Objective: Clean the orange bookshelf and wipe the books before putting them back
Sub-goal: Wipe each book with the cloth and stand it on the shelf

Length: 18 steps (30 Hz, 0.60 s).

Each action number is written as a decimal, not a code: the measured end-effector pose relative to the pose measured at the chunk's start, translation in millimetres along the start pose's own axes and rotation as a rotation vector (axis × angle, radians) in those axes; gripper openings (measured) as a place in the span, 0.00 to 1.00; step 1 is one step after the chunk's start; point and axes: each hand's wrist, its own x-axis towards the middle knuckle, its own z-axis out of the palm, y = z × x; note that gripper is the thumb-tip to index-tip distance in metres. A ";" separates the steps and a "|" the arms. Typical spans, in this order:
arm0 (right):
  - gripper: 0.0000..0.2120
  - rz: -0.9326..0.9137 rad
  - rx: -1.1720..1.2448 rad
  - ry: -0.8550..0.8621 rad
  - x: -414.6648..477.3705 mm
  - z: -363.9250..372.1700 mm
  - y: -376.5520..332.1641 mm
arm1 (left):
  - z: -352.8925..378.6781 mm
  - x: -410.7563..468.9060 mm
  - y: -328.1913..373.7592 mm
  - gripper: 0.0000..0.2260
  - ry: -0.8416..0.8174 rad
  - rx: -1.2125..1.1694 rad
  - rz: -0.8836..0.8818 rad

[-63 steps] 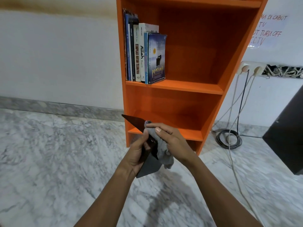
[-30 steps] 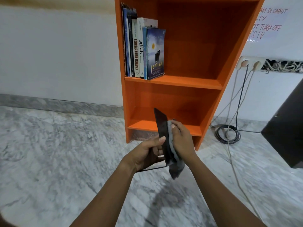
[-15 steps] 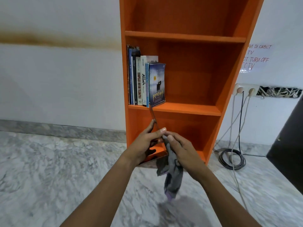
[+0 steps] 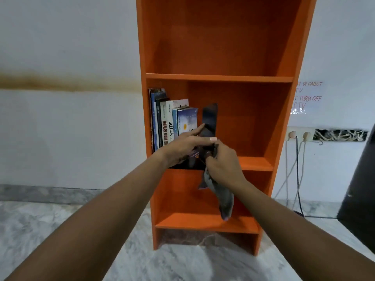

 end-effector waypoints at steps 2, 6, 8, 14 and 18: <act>0.07 0.000 -0.120 0.090 13.4 3.6 13.6 | -5.0 14.3 -5.8 0.32 0.181 0.071 0.118; 0.18 -0.017 -0.315 0.205 26.9 8.1 54.4 | -10.6 39.0 -51.5 0.27 0.821 0.272 0.219; 0.24 0.001 -0.354 0.195 30.8 16.9 70.2 | -10.6 43.3 -73.9 0.28 1.078 0.378 0.157; 0.30 0.178 -0.436 0.178 52.1 62.3 94.9 | -20.5 69.5 -117.1 0.42 1.236 0.352 0.047; 0.31 0.182 -0.472 0.170 65.4 78.9 94.5 | -17.7 79.3 -126.2 0.47 1.254 0.380 0.023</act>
